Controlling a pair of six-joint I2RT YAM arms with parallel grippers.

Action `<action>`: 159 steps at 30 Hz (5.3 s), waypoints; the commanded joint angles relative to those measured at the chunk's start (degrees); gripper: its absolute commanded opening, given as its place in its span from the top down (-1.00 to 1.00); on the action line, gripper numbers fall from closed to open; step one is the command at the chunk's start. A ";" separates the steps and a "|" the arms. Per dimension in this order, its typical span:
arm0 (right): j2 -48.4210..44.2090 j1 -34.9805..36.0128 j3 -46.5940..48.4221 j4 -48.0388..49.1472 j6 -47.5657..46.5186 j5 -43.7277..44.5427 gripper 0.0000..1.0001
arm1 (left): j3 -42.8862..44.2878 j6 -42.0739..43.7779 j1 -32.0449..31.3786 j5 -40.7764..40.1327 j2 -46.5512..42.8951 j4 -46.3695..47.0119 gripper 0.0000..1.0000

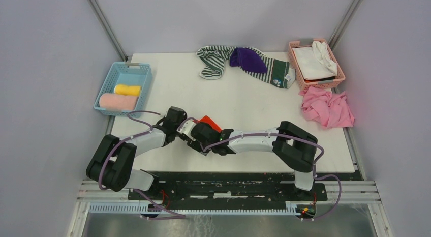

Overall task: Roll the towels
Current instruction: Roll the towel at the center of the board, then pick up the towel at the center of the board, then place the towel in the bin.

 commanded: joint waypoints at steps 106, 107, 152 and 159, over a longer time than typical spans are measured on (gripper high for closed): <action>3.18 -14.82 -7.25 10.49 14.49 -30.42 0.99 | -0.15 3.28 2.13 3.46 3.22 -0.08 -0.23; 3.52 -15.43 -7.79 11.60 15.76 -31.93 0.99 | 0.01 3.12 2.11 3.56 3.12 0.06 -0.24; -28.57 -25.69 -23.05 -4.84 13.29 -12.22 -1.00 | 64.02 8.40 40.77 -1.09 28.51 -11.28 0.57; -25.18 -25.78 -22.03 -5.19 12.15 -12.36 -1.00 | 67.51 6.34 43.08 -2.80 38.03 -5.83 0.57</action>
